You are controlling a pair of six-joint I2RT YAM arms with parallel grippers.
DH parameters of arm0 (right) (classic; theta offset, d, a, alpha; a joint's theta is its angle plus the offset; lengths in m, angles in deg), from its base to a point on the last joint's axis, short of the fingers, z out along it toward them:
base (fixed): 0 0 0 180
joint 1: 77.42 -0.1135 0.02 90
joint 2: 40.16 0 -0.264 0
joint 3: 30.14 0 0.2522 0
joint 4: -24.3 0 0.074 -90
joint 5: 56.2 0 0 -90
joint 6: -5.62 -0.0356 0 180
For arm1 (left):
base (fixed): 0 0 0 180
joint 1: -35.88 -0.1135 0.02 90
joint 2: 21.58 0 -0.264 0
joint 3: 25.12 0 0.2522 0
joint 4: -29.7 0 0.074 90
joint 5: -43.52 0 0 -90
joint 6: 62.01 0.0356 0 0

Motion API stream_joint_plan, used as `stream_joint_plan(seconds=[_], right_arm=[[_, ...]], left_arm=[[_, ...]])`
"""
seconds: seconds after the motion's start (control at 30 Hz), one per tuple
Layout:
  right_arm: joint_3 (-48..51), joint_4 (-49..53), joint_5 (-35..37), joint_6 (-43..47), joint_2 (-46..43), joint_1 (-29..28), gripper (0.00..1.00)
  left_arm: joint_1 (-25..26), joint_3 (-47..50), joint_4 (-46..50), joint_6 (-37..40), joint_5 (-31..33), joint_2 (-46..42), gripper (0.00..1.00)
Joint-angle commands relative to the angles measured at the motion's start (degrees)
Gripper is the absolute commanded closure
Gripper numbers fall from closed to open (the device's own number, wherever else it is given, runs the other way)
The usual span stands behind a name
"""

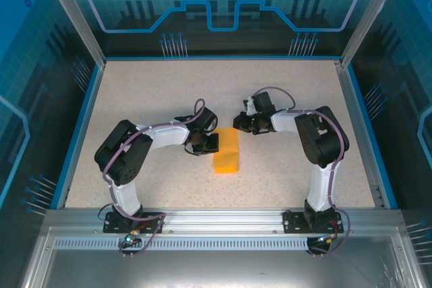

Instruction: Fold a paper plane with a square sheet of paper (pick it up from the middle)

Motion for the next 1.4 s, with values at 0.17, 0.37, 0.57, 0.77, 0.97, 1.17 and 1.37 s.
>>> stream_joint_plan(seconds=[0.17, 0.37, 0.57, 0.77, 0.97, 1.17, 1.37], right_arm=[[3.4, 0.6, -1.1, 2.8, -6.6, 1.6, 0.9], [9.1, 1.7, -3.9, -0.9, -13.9, -3.9, 0.9], [12.4, 5.8, -4.4, -2.3, -14.5, -8.3, 0.9], [15.5, 6.9, -5.7, -1.1, -15.2, -8.6, 0.9], [16.5, 6.3, -6.2, -0.7, -13.9, -8.9, 0.9], [17.7, 7.6, -5.4, 1.2, -12.5, -9.0, 0.9], [20.0, 8.0, -5.5, 1.9, -13.7, -9.2, 0.88]], left_arm=[[0.2, 4.6, 7.5, 1.4, 6.9, 6.2, 0.95], [0.2, 3.9, 7.4, 1.7, 6.5, 6.8, 0.95], [0.2, 3.3, 7.8, 2.2, 6.4, 7.0, 0.95], [0.2, 3.6, 8.0, 2.3, 6.5, 6.8, 0.95], [0.2, 3.7, 8.1, 2.3, 6.6, 7.0, 0.95], [0.2, 3.7, 8.5, 2.6, 6.9, 7.0, 0.95], [0.2, 3.8, 8.7, 2.6, 6.9, 7.5, 0.95]])
